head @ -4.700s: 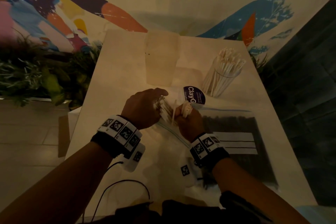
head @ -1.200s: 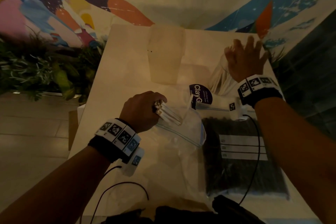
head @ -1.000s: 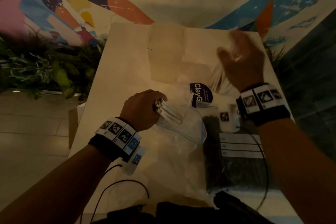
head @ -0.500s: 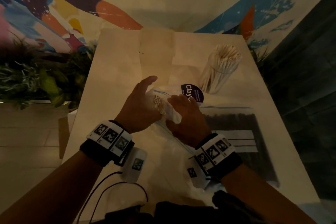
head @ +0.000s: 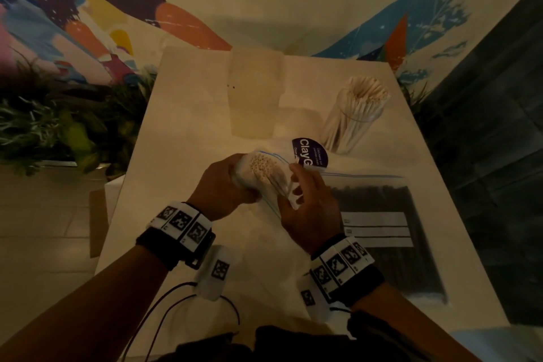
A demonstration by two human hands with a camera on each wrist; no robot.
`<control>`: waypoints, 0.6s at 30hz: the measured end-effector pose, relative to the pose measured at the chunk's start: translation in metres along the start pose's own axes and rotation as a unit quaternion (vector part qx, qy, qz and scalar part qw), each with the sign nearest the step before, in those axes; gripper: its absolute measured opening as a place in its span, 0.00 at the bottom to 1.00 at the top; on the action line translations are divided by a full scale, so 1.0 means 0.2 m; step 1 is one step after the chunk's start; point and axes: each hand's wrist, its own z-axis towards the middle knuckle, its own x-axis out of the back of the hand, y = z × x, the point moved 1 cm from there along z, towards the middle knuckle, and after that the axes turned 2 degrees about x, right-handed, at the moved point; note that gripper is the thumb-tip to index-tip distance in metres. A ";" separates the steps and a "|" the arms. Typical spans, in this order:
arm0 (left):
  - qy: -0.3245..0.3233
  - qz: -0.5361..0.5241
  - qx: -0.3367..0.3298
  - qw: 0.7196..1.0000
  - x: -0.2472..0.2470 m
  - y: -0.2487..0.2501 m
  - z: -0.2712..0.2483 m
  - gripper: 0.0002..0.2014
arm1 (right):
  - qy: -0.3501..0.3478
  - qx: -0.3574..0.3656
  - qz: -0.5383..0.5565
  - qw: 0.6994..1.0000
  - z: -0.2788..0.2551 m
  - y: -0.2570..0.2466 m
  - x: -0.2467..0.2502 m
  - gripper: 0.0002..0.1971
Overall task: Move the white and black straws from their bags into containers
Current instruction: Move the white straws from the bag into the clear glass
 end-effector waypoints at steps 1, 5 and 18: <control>-0.008 -0.005 0.001 1.000 0.00 -0.01 0.00 0.35 | -0.006 -0.027 0.012 1.000 0.00 0.01 -0.01 0.30; -0.027 -0.033 0.002 0.999 -0.02 -0.02 0.00 0.39 | 0.006 -0.113 0.085 0.990 0.03 0.03 -0.02 0.32; 0.054 -0.038 -0.089 0.994 0.00 0.01 0.01 0.38 | -0.039 0.051 0.123 0.990 0.15 -0.01 -0.04 0.19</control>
